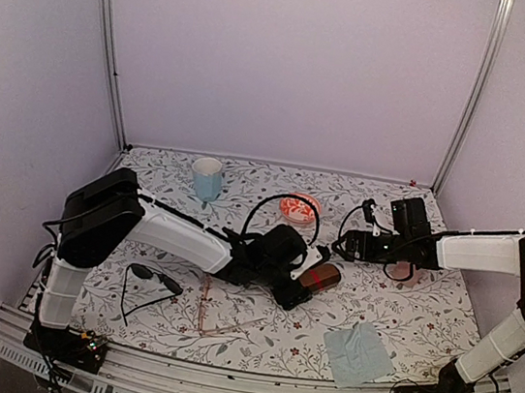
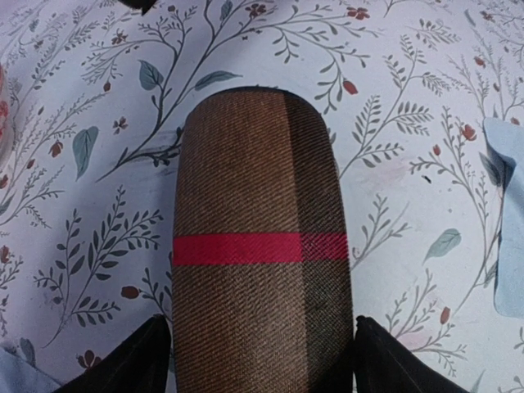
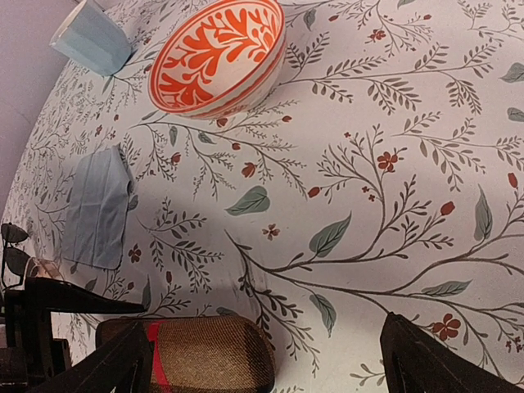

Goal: Organize the sunglasses
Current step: Pick up the sunglasses case from the center of the board.

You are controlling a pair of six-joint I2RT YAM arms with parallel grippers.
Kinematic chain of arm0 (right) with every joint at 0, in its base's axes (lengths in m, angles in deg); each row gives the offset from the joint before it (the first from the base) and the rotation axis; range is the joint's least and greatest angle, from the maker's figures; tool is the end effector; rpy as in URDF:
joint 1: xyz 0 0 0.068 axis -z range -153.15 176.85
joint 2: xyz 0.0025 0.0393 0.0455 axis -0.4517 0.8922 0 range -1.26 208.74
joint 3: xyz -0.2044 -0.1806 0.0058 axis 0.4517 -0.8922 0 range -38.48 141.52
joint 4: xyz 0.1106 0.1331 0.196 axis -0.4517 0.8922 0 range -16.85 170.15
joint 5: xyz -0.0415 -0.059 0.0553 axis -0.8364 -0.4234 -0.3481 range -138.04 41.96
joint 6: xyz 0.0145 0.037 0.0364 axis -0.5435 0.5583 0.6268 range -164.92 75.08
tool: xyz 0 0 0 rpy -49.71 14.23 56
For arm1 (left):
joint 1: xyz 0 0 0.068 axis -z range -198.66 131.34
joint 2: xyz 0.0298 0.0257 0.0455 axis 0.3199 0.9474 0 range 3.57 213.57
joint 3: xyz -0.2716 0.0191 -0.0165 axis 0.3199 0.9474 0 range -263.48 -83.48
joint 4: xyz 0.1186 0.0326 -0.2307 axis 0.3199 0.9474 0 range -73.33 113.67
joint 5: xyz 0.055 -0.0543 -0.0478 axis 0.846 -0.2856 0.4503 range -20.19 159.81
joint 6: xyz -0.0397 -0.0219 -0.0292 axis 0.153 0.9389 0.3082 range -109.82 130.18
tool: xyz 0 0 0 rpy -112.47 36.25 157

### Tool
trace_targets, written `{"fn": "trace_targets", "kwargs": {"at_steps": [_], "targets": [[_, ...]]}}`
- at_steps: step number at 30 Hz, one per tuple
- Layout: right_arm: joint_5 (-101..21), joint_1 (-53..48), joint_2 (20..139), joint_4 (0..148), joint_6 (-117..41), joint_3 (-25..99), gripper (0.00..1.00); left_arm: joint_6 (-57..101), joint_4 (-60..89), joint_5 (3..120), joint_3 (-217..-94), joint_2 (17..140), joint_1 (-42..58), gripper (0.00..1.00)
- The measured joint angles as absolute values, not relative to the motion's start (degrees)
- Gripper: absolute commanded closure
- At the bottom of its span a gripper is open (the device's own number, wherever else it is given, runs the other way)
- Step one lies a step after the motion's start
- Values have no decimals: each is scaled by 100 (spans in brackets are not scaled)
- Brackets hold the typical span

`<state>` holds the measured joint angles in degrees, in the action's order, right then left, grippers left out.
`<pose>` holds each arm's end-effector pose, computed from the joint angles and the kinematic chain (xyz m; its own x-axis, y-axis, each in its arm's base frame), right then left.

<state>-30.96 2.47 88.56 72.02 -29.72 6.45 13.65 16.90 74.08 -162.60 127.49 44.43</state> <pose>0.2809 0.1388 0.1724 -0.7621 -0.0702 -0.6437 -0.4020 0.8306 0.3854 0.2110 -0.4096 0.1250 -0.3721 0.5996 -0.7086 0.8444 0.5356 0.0098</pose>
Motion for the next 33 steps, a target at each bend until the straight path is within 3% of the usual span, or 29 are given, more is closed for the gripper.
{"fn": "trace_targets", "kwargs": {"at_steps": [7, 16, 26, 33], "targets": [[-3096, 247, 8856, 7228, -2972, 645, 1, 1380, 1688, 7410, -16257, 12823, 4443, 20], [-3094, 247, 8856, 7228, -2972, 645, 1, 1386, 1688, 7408, -16251, 12843, 4443, 27], [-3096, 247, 8832, 7248, -2982, 645, 1, 1526, 1581, 7388, -16113, 12771, 4443, 61], [-2965, 247, 8463, 7309, -3059, 645, 1, 1998, 1170, 7209, -15228, 12013, 4284, 73]]}}
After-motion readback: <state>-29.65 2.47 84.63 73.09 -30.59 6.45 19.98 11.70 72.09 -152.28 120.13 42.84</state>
